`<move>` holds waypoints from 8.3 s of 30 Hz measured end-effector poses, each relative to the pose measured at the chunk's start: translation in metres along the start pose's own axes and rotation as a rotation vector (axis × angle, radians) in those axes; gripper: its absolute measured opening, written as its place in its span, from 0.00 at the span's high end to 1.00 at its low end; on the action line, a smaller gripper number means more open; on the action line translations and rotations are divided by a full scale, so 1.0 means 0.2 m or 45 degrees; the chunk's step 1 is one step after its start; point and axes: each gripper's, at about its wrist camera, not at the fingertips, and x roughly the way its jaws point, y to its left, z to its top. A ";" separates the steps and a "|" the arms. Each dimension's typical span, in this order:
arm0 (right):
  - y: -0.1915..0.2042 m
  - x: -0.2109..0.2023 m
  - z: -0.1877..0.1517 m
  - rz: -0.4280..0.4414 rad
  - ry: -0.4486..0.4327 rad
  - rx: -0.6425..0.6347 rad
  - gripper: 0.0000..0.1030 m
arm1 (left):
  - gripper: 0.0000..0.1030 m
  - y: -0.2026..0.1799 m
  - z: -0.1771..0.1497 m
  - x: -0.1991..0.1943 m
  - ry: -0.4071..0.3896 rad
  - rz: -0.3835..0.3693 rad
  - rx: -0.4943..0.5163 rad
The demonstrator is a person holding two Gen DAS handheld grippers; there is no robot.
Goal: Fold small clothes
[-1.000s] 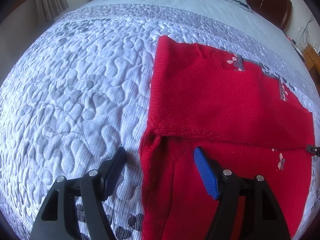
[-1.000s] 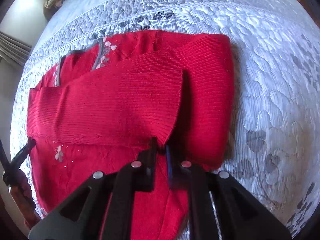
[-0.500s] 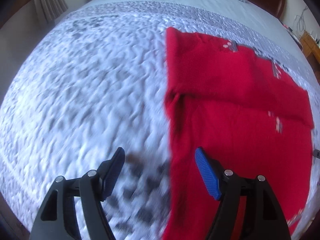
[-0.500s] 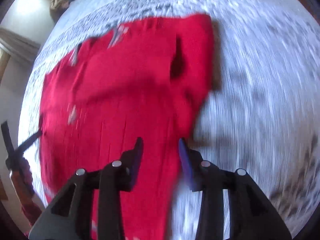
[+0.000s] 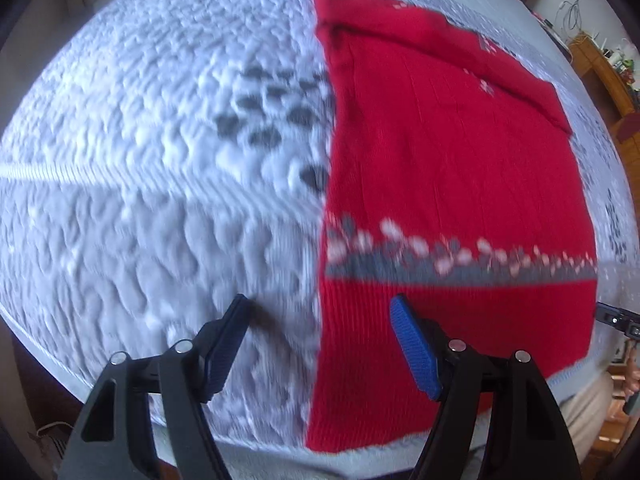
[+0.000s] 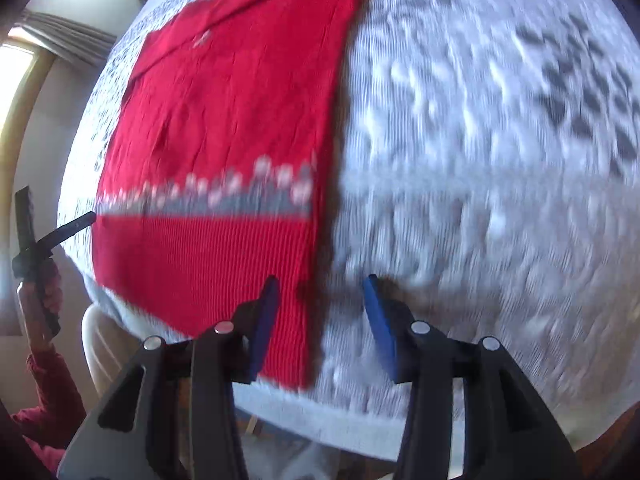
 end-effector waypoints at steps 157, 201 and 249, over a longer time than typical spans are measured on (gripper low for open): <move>-0.07 0.09 1.22 0.133 -0.065 -0.110 0.64 | 0.62 -0.10 1.03 0.21 -0.114 0.016 0.008; -0.22 0.14 1.18 0.354 -0.057 0.164 0.91 | 0.87 0.02 0.99 0.26 -0.034 -0.240 -0.388; -0.16 -0.19 1.00 -0.134 -0.150 -0.070 0.55 | 0.61 -0.42 0.91 0.06 -0.086 -0.075 0.023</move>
